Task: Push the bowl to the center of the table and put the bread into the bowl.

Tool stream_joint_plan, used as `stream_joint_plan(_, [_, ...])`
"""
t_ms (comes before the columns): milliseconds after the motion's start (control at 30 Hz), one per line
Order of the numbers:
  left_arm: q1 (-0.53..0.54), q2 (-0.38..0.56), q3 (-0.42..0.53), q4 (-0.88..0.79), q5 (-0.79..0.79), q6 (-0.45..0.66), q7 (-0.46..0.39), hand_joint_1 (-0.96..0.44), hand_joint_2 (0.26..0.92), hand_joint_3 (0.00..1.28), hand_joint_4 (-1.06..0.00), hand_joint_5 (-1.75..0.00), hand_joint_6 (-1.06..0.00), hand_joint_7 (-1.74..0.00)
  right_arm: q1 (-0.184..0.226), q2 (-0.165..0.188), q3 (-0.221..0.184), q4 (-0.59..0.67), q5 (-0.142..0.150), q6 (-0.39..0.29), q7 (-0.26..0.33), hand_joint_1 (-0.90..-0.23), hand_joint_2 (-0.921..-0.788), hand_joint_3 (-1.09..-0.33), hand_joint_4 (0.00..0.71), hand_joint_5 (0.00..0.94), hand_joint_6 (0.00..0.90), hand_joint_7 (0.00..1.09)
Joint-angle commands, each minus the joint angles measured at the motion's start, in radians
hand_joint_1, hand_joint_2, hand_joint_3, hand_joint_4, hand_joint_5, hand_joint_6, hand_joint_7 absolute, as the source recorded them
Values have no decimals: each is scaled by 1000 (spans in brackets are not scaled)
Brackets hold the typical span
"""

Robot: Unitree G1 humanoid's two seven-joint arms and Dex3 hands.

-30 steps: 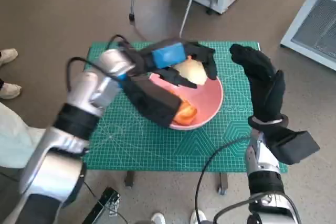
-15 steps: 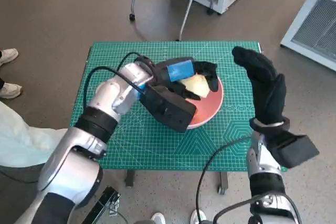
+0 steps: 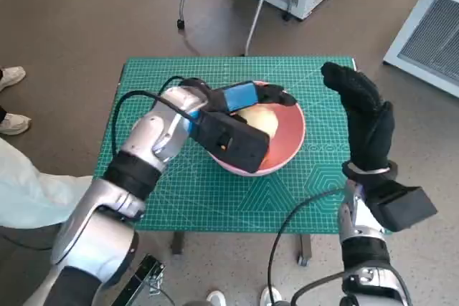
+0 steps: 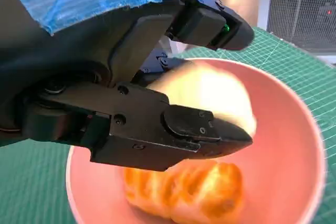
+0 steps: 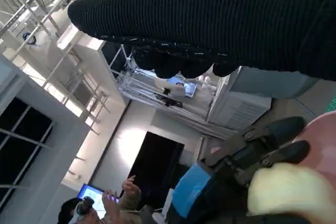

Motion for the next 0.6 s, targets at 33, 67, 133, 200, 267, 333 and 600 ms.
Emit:
stream_joint_plan(33, [34,27,52,-72,-68,39,-49,-291,921,56,-116,-8,-267,-84,15,1,3,-11,-9,23,-12,-557,-921,-767,398,4,58,738])
stream_joint_plan(67, [43,34,69,-86,-90,43,-57,-293,921,57,-124,-11,-271,-85,14,1,4,-15,-9,25,-13,-556,-921,-768,398,4,58,738])
stream_joint_plan(133, [59,45,97,-113,-125,49,-68,-293,921,59,-157,-27,-294,-94,12,0,5,-25,-10,30,-15,-555,-921,-769,398,4,57,739])
stream_joint_plan(200, [75,58,123,-141,-154,54,-76,-287,921,59,-202,-32,-328,-103,12,0,7,-38,-11,36,-17,-555,-921,-771,397,4,56,739])
stream_joint_plan(267, [94,73,148,-175,-183,61,-81,-270,921,58,-254,-38,-374,-116,11,-2,9,-52,-11,44,-19,-557,-921,-773,397,3,54,742])
stream_joint_plan(333, [117,89,175,-215,-212,69,-86,-246,920,55,-300,-48,-413,-131,9,-5,9,-64,-8,53,-19,-561,-921,-775,396,3,51,745])
stream_joint_plan(600, [243,130,304,-327,-345,23,-32,-123,914,35,-488,-97,-565,-208,-4,-6,9,-121,22,99,-6,-577,-921,-773,403,6,49,773])
